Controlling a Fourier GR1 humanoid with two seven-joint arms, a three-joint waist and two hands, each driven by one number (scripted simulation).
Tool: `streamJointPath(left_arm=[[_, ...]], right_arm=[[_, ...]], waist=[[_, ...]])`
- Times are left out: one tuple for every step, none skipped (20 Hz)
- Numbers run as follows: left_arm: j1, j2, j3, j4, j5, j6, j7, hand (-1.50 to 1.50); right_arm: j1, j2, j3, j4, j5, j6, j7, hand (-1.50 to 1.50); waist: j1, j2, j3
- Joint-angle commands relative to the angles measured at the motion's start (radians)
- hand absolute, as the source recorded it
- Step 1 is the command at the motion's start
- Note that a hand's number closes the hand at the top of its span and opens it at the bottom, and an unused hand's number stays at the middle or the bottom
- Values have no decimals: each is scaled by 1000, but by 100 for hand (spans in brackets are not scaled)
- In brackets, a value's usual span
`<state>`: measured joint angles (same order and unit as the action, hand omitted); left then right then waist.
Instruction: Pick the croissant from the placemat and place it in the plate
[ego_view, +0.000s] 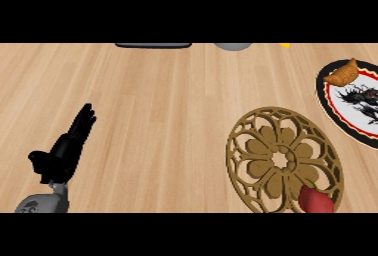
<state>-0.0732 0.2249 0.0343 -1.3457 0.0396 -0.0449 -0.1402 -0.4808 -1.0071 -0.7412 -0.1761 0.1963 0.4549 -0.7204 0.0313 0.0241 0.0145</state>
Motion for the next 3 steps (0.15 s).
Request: streamJointPath(left_arm=[[-11,-13,-14,21,-14,6,1,0],[21,0,2,-11,5,-6,-1,0],[6,-16,-12,11,-12,8,-8,0]], right_arm=[[36,1,6,-6,3,92,-90,-150],[46,-4,-2,-8,-3,68,-94,-150],[59,5,-7,-12,-8,62,-117,-150]], waist=[[-3,2,1],[12,-2,2],[-4,1,3]])
